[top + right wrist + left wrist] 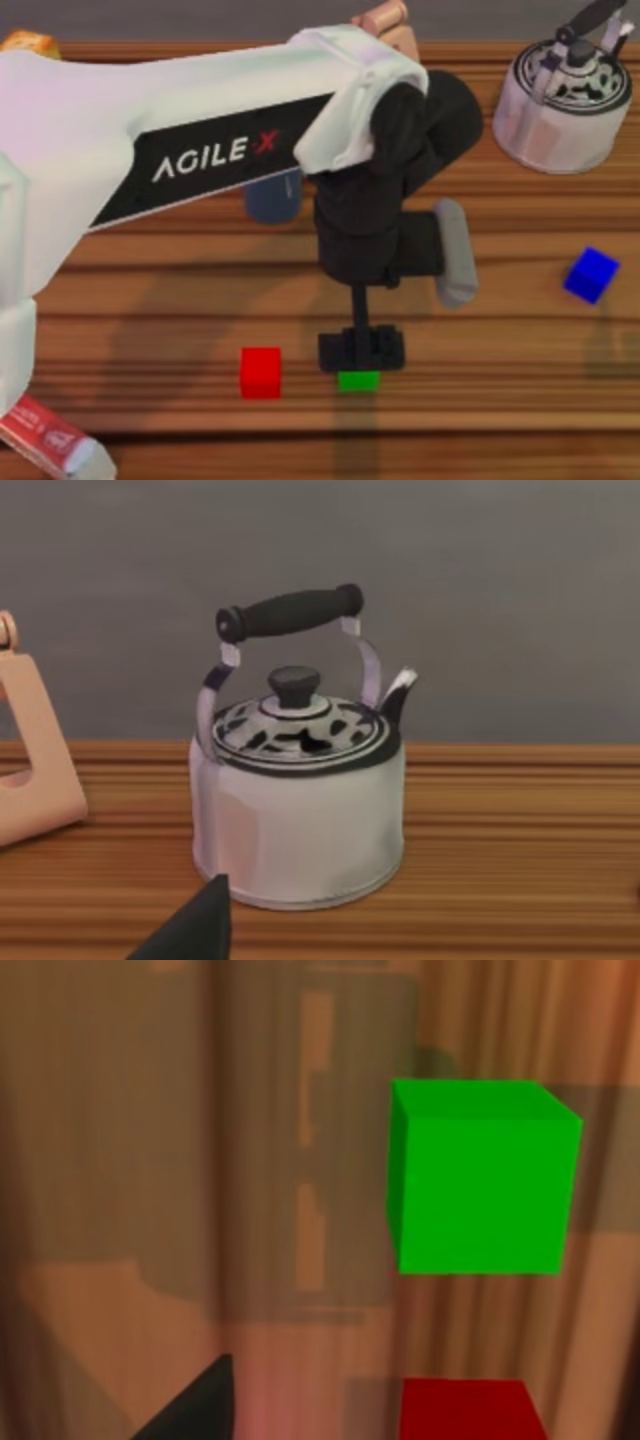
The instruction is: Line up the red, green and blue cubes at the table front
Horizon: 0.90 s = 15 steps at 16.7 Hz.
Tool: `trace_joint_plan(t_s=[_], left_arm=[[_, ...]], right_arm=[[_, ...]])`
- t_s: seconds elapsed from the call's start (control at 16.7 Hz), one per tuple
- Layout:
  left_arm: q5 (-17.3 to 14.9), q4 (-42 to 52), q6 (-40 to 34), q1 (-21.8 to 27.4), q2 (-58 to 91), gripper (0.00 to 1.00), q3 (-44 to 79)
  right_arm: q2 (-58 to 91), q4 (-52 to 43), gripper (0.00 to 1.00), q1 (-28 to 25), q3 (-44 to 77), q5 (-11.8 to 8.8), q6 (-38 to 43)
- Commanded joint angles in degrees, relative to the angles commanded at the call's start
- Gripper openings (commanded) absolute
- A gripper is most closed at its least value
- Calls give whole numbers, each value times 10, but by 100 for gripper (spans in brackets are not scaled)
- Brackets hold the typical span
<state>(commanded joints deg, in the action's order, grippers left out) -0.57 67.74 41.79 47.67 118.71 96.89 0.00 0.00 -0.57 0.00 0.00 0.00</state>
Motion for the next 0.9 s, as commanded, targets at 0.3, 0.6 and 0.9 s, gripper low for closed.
trace_joint_plan(t_s=[0.3,0.6,0.9], left_arm=[[1,-13,-6,-6,-15,100,-17],[7,-98,-59,-82,-165,100,-147],[13,-236,-149,-201,-440,100,-372]], right_arm=[[16,-11,100,-3,16,-1,-8],[155,-99,100,-16,144,-1,-67],[420,-240,100,-34,338,1,-160]])
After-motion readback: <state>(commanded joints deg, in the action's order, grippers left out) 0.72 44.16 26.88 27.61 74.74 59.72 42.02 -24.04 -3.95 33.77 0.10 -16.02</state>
